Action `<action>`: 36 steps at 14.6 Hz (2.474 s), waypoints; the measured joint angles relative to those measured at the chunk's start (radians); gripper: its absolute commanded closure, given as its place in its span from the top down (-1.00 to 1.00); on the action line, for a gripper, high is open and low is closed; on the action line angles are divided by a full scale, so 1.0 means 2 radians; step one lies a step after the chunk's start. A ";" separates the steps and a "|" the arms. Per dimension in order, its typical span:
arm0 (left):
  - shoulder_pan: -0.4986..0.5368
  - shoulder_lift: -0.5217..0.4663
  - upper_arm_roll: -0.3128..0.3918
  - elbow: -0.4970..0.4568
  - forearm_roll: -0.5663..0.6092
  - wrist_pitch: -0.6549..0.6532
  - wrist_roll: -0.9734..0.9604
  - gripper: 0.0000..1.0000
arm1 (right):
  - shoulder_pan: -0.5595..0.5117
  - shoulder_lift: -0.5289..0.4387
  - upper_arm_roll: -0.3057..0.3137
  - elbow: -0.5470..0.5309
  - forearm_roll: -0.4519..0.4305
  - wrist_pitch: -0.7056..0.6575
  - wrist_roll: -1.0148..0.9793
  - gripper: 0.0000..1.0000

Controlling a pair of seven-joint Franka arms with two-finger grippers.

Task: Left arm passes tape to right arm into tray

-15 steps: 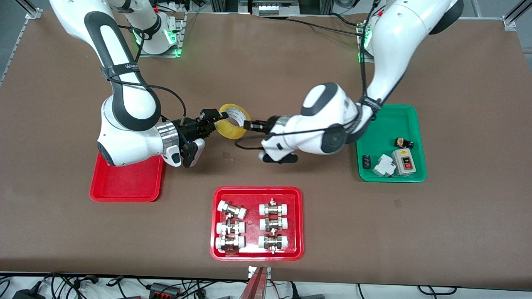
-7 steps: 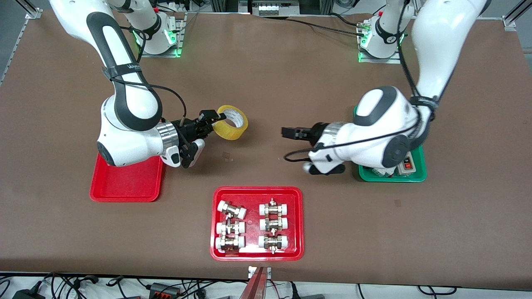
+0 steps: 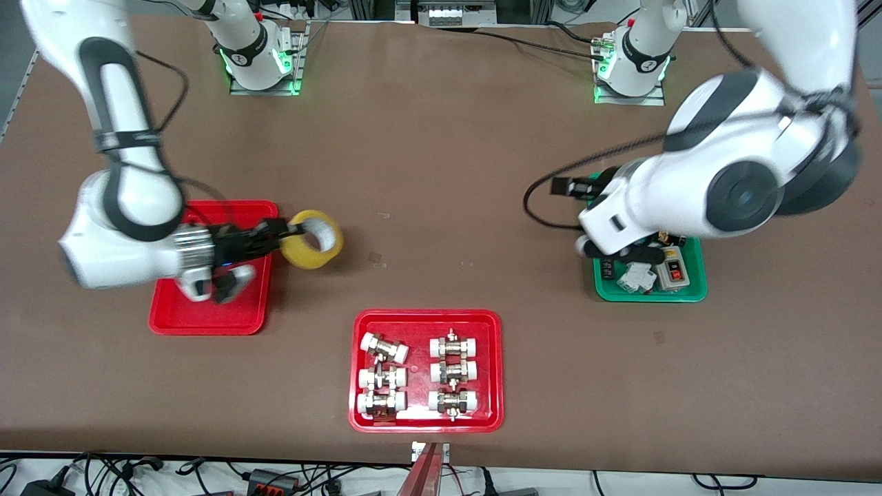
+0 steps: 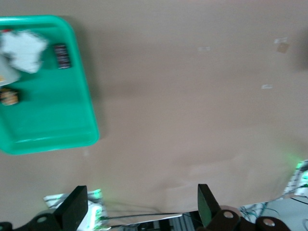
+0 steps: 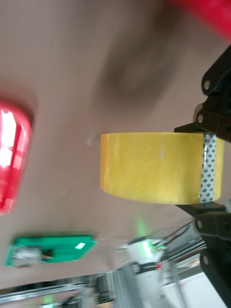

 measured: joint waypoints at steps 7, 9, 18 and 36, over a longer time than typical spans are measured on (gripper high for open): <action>0.042 -0.038 0.000 -0.001 0.041 -0.069 0.001 1.00 | -0.119 0.033 -0.005 -0.003 -0.021 0.001 0.054 -0.41; 0.035 -0.046 -0.001 -0.016 0.044 -0.067 0.000 1.00 | -0.132 0.056 -0.005 -0.004 -0.021 0.004 0.036 -0.41; 0.048 -0.195 -0.002 -0.199 0.044 0.017 -0.002 1.00 | -0.136 0.091 -0.004 -0.003 -0.024 0.020 -0.036 1.00; -0.032 -0.234 0.292 -0.241 0.006 0.080 0.211 1.00 | -0.100 0.070 0.005 0.020 -0.217 0.056 -0.043 1.00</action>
